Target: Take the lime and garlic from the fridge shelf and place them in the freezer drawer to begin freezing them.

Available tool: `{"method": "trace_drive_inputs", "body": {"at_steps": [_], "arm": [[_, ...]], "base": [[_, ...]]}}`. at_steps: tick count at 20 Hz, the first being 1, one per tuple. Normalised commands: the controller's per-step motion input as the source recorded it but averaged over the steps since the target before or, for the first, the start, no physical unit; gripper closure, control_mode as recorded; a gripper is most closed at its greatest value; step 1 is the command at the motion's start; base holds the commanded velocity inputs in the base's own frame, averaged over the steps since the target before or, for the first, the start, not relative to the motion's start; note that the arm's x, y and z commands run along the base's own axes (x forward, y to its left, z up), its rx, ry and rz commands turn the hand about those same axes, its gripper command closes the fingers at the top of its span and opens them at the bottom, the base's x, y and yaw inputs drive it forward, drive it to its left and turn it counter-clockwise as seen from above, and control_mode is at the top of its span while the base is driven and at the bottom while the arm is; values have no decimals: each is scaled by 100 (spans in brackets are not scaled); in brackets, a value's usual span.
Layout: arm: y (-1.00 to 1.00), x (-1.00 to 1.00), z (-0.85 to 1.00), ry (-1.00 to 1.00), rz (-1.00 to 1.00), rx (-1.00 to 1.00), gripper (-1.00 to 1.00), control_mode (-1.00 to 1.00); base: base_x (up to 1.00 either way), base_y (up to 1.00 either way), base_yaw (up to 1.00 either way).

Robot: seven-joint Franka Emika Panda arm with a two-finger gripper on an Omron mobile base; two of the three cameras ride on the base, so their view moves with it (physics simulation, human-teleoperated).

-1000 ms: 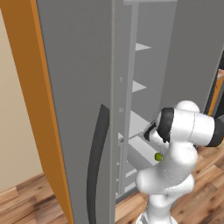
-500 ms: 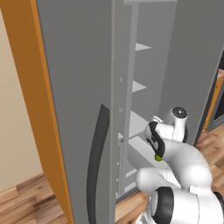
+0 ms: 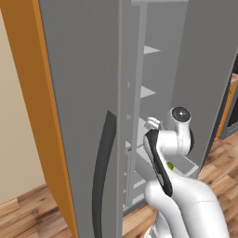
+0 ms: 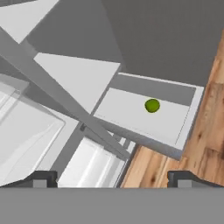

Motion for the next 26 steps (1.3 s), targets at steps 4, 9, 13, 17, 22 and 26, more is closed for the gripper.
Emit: {"method": "trace_drive_inputs", "body": {"at_steps": [4, 9, 13, 17, 22, 26], "arm": [[66, 0, 100, 0, 31, -12, -100, -100], [63, 9, 100, 0, 11, -16, -100, -100], [65, 43, 100, 0, 0, -20, -100, -100], [55, 76, 100, 0, 0, -16, -100, -100], [10, 78, 99, 9, 2, -1, -100, -100], [2, 25, 48, 13, 7, 0, -100, -100]], "base": [[0, 0, 0], [0, 0, 0], [0, 0, 0], [0, 0, 0], [0, 0, 0], [0, 0, 0]]}}
